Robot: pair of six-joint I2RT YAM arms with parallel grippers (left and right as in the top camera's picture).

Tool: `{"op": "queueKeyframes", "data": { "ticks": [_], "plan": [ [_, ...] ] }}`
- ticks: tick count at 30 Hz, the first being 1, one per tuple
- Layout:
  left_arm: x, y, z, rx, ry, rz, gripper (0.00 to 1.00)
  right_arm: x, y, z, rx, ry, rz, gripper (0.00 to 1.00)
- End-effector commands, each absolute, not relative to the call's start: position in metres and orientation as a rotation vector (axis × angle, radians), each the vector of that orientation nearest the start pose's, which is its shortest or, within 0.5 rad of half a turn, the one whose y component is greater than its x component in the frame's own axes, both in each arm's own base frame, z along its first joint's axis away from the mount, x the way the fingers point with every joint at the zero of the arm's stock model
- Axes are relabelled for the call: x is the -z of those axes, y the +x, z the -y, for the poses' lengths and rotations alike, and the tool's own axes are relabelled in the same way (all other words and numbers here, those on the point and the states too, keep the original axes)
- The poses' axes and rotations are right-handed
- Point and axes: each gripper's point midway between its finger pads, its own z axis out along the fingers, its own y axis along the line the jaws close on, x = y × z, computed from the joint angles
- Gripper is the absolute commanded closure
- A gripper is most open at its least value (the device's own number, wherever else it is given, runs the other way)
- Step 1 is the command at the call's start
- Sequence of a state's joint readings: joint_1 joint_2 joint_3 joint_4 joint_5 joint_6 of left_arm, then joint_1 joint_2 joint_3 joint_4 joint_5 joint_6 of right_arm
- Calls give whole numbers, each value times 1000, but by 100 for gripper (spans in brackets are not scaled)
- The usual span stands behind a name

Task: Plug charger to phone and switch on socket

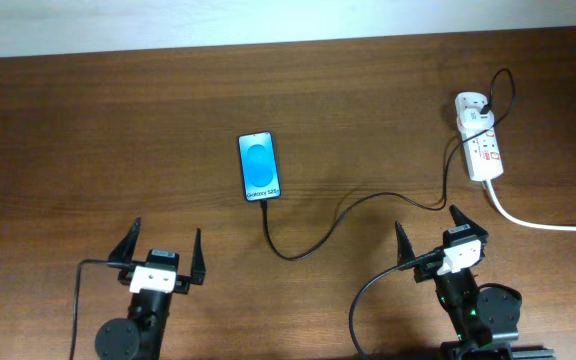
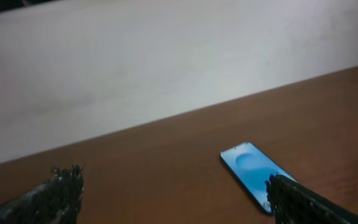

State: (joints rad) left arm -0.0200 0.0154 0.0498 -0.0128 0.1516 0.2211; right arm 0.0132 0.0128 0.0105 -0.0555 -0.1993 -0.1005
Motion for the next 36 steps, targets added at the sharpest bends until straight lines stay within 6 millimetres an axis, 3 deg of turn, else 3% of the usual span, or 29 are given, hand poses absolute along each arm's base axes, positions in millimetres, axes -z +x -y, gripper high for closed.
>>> {"op": "queueKeyframes", "data": {
  "ticks": [1,6,36],
  "plan": [
    [-177,244,28,-60,305,-1541,1,-160,242,-39,-111,-243,-1613,1],
    [-160,244,28,-52,310,-1605,1,-160,242,-39,-111,-243,-1613,1],
    [-160,244,28,-51,310,-1605,1,-160,242,-39,-111,-243,-1613,1]
  ]
}}
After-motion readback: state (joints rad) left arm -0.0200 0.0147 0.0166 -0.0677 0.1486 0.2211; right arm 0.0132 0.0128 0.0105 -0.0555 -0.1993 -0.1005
